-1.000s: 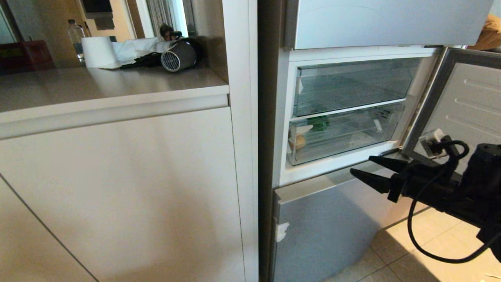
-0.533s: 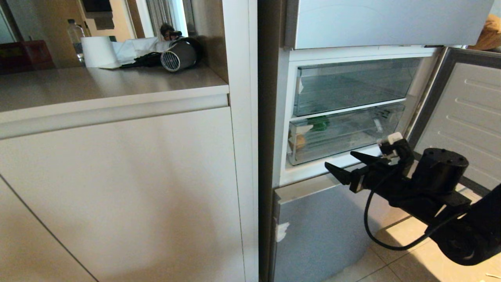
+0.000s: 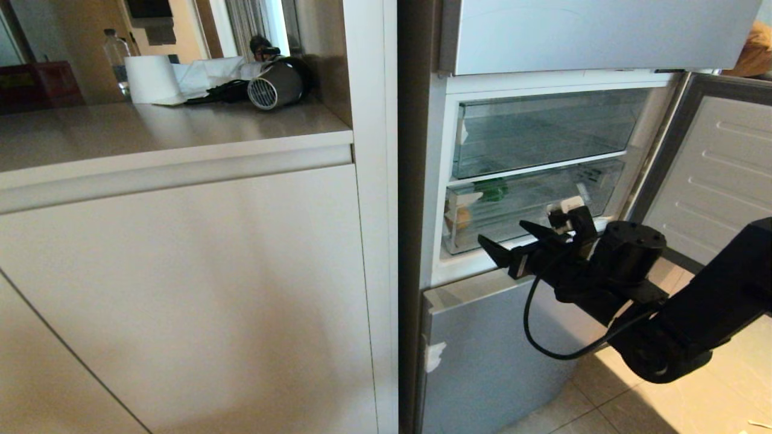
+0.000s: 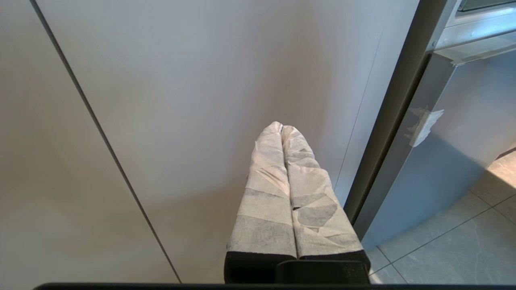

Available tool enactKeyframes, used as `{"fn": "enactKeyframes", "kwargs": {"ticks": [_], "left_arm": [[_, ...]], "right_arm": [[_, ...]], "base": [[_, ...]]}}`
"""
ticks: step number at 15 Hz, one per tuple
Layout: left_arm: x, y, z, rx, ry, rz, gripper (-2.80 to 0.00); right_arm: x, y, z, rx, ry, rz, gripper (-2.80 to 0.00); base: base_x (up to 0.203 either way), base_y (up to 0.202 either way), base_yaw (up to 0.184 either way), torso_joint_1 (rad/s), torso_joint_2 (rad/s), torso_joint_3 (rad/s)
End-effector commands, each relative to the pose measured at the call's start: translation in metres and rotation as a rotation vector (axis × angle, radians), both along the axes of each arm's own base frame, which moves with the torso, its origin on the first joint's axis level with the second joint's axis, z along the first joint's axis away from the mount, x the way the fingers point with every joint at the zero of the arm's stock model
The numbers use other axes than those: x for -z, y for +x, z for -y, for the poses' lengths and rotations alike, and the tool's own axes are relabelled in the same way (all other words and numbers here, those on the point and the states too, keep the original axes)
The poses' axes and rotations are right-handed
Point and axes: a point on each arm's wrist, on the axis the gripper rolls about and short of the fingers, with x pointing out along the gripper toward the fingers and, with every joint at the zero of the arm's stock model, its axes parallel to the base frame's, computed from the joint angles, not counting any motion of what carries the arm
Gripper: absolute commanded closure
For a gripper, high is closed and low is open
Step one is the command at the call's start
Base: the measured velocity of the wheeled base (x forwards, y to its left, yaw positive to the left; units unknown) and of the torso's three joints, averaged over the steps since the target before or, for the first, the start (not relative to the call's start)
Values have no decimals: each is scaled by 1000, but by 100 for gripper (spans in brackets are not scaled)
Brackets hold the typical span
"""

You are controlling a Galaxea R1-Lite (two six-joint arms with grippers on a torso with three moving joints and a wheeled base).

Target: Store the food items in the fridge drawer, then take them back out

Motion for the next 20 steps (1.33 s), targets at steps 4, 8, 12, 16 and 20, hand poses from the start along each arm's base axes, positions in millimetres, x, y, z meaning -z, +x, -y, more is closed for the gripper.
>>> {"fn": "enactKeyframes", "kwargs": {"ticks": [4, 8, 12, 16, 20], "left_arm": [[0, 0, 0, 0, -1, 0, 0], [0, 0, 0, 0, -1, 0, 0], [0, 0, 0, 0, -1, 0, 0], [0, 0, 0, 0, -1, 0, 0], [0, 0, 0, 0, -1, 0, 0]], "right_arm": [[0, 19, -9, -11, 10, 43, -280], [-2, 33, -13, -12, 17, 69, -280], [-5, 42, -23, -27, 20, 73, -280], [-8, 44, -36, -29, 25, 70, -280], [-8, 46, -47, 8, 31, 63, -280]], "base": [[0, 0, 0, 0, 0, 0], [0, 0, 0, 0, 0, 0], [0, 0, 0, 0, 0, 0], [0, 0, 0, 0, 0, 0], [0, 0, 0, 0, 0, 0]]}}
